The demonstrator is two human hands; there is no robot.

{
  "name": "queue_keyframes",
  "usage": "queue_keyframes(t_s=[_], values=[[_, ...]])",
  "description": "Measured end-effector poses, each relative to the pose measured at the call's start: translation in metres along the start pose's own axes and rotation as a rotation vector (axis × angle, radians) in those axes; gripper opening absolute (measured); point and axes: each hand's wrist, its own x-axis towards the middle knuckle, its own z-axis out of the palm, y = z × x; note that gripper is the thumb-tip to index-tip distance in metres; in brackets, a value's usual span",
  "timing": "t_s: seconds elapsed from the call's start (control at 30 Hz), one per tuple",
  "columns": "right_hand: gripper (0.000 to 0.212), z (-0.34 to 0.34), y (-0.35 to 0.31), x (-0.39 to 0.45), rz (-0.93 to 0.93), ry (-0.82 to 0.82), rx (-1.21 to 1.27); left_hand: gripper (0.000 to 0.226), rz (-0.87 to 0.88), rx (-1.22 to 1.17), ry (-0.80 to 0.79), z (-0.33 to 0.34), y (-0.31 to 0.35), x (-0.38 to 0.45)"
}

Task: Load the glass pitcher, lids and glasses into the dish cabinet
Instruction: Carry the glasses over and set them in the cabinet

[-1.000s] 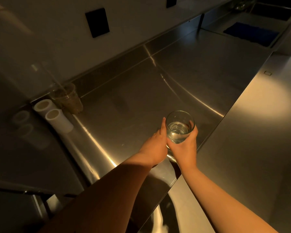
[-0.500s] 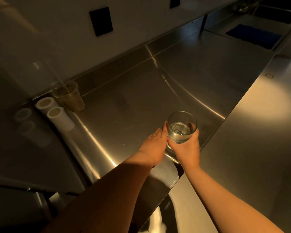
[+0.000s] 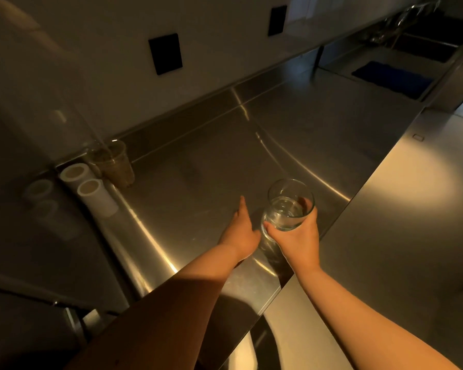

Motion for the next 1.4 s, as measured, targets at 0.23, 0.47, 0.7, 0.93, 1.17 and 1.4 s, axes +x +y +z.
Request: queue_keyframes(t_s=[0.23,0.47,0.7,0.93,1.17,1.4], values=[[0.083,-0.028,-0.056,0.009,-0.100,0.008,0.077,0.047,-0.447,-1.201,-0.060,-0.017,0.027,0.001],[0.077,-0.057,-0.120,0.004,-0.226,-0.055,0.125,0.067,-0.341,-1.758,-0.241,-0.036,0.057,-0.015],[0.081,-0.076,-0.172,-0.010,-0.229,-0.196,0.137,0.064,-0.266,-1.806,-0.375,-0.036,0.087,-0.048],[0.072,-0.079,-0.204,-0.037,-0.291,-0.257,0.156,0.046,-0.014,-1.848,-0.510,-0.055,0.103,-0.084],[0.075,-0.075,-0.223,-0.051,-0.355,-0.355,0.065,0.054,0.000,-1.721,-0.419,-0.074,0.092,-0.122],[0.075,-0.080,-0.259,-0.077,-0.453,-0.476,0.002,0.056,0.162,-1.697,-0.435,-0.099,0.088,-0.178]])
